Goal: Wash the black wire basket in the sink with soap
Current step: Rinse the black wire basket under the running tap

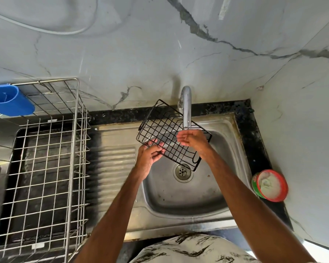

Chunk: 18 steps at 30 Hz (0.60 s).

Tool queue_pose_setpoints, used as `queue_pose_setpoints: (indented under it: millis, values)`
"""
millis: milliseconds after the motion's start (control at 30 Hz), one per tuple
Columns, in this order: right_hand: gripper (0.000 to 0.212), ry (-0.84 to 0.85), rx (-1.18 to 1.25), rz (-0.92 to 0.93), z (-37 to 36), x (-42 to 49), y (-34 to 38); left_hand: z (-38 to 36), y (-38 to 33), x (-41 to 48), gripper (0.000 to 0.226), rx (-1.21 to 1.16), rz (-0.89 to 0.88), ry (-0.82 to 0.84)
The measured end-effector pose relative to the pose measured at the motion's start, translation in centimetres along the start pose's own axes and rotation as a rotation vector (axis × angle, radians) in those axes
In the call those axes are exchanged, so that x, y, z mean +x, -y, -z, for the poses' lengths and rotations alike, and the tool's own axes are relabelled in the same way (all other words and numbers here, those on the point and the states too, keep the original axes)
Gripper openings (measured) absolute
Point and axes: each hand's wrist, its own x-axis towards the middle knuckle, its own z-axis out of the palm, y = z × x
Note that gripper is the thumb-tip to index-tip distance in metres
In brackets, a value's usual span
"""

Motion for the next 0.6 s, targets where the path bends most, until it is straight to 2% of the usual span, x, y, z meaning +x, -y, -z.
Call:
queue_pose_setpoints:
  millis: [67, 100, 200, 233, 300, 367, 467, 533, 600]
  values:
    - [0.024, 0.074, 0.023, 0.011, -0.1, 0.0, 0.3, 0.0, 0.0, 0.0, 0.036, 0.005, -0.007, 0.004]
    - [0.023, 0.104, -0.047, 0.014, -0.1, -0.1, 0.3, 0.0, 0.0, 0.0, 0.033, 0.001, -0.011, 0.001]
    - [0.021, 0.179, -0.435, 0.017, 0.3, 0.2, 0.0, 0.2, 0.1, 0.1, 0.029, -0.006, -0.016, 0.001]
    - [0.02, 0.184, -0.554, 0.028, 0.4, 0.4, -0.2, 0.3, 0.1, 0.1, 0.028, -0.004, -0.018, 0.004]
    - [0.017, 0.088, -0.659, 0.1, 0.6, 0.7, -0.4, 0.3, 0.1, 0.1, 0.026, -0.01, -0.024, 0.005]
    - [0.018, 0.003, -0.573, 0.151, 0.7, 0.8, -0.1, 0.2, 0.2, 0.1, 0.029, -0.018, -0.026, -0.002]
    - [0.024, 0.12, -0.369, 0.063, 0.2, 0.6, 0.4, 0.5, 0.2, 0.3, 0.039, -0.02, -0.024, -0.011]
    - [0.024, 0.157, -0.378, 0.047, 0.0, 0.5, 0.4, 0.6, 0.3, 0.4, 0.041, -0.026, -0.026, -0.02]
    - [0.022, 0.154, -0.494, 0.029, 0.3, 0.9, 0.1, 0.6, 0.2, 0.4, 0.038, -0.037, -0.027, -0.024]
